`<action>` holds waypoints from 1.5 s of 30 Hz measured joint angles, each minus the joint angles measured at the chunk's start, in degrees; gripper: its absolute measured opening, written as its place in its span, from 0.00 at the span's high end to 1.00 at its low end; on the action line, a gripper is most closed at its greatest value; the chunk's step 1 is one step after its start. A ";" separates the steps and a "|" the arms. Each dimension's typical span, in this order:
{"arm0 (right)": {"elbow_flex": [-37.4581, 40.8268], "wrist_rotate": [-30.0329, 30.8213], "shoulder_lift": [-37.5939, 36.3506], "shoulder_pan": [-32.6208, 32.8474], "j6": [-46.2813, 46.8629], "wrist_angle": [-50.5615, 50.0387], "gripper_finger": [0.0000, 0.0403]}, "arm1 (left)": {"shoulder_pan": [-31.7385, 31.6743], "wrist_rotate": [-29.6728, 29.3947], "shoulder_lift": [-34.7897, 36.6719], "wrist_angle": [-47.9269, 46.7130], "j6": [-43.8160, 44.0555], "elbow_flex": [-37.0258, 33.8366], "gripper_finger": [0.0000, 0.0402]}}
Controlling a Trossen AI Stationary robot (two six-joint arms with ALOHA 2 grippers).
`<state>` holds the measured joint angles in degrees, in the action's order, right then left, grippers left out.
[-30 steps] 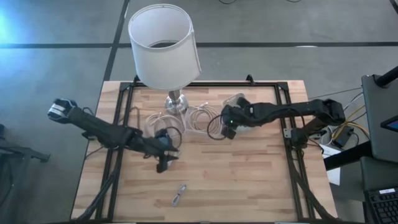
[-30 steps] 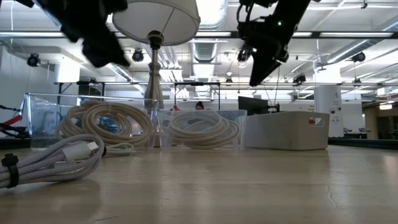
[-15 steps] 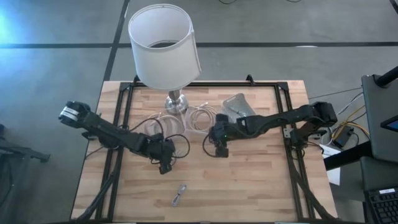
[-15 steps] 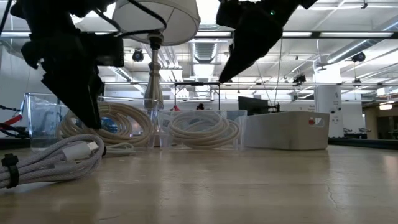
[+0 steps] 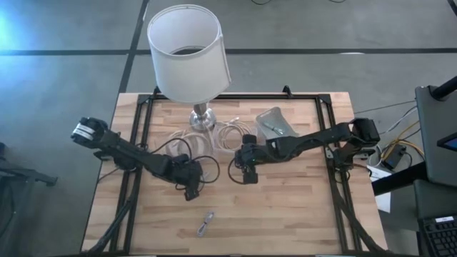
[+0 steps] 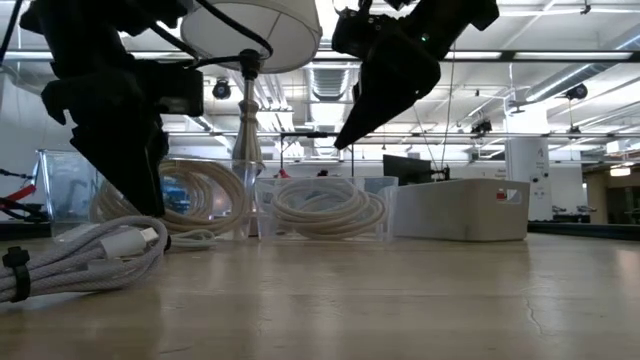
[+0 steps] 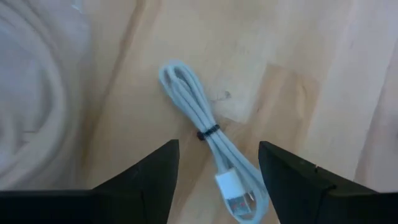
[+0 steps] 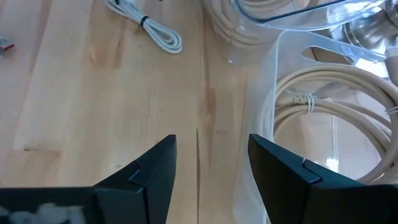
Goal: Pick & Place USB Port
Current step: Put the white USB cable into the gray bin
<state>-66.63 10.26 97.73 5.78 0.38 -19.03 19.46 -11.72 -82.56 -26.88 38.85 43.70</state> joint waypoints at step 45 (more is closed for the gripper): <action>-1.41 0.11 -0.15 -0.20 -15.10 -1.24 0.51 | -0.84 7.93 -13.20 -11.90 29.32 10.42 0.58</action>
<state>-68.04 10.37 97.58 5.58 -14.72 -20.27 18.62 -3.79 -95.76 -38.78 68.17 54.13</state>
